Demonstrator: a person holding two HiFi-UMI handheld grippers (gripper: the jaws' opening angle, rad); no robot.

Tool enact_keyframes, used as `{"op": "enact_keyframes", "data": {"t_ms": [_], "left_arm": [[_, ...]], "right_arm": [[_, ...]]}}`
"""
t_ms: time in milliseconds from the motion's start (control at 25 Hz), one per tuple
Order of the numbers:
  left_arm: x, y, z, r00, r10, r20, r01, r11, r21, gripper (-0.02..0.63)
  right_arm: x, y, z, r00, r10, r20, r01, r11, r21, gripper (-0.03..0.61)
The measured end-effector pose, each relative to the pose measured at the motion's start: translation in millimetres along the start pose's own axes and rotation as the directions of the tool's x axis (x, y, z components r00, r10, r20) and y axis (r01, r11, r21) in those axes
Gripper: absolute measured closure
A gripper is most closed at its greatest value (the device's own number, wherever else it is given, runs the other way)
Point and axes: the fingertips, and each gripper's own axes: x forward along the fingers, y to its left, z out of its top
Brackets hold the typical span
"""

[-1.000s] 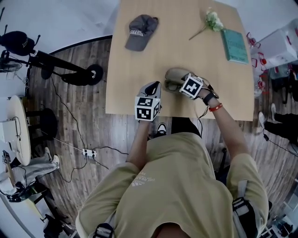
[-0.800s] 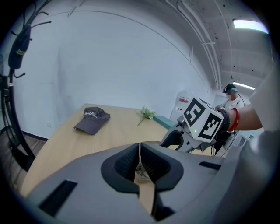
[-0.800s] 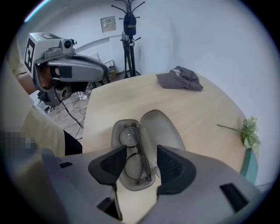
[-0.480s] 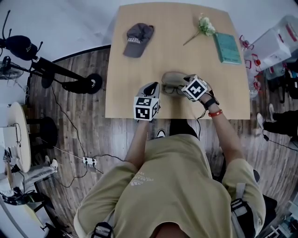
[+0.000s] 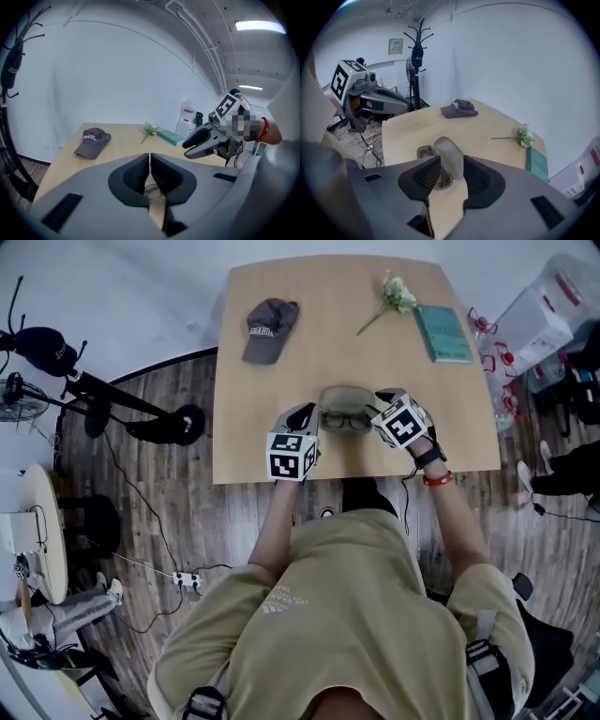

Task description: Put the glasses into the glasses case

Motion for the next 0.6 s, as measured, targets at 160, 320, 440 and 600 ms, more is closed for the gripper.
{"op": "enact_keyframes", "data": {"t_ms": [160,320,440,600], "left_arm": [[-5,-6,9,1.000,-0.009,0.016,0.009,1.000,0.020,0.584],[-11,-13,16,0.999,-0.019,0.034,0.018,0.999,0.035,0.583],[-16,-15,23,0.998,-0.024,0.052,0.022,0.999,0.042,0.584],[-19,-20,32,0.997,-0.033,0.073,0.029,0.998,0.051,0.583]], "right_arm": [[-18,-2,3,0.998,-0.035,0.047,0.033,0.998,0.053,0.422],[-35,-2,4,0.992,-0.077,0.096,0.066,0.991,0.115,0.436],[-46,0,8,0.986,-0.102,0.130,0.081,0.984,0.160,0.446],[-56,2,8,0.978,-0.123,0.166,0.087,0.974,0.207,0.467]]}}
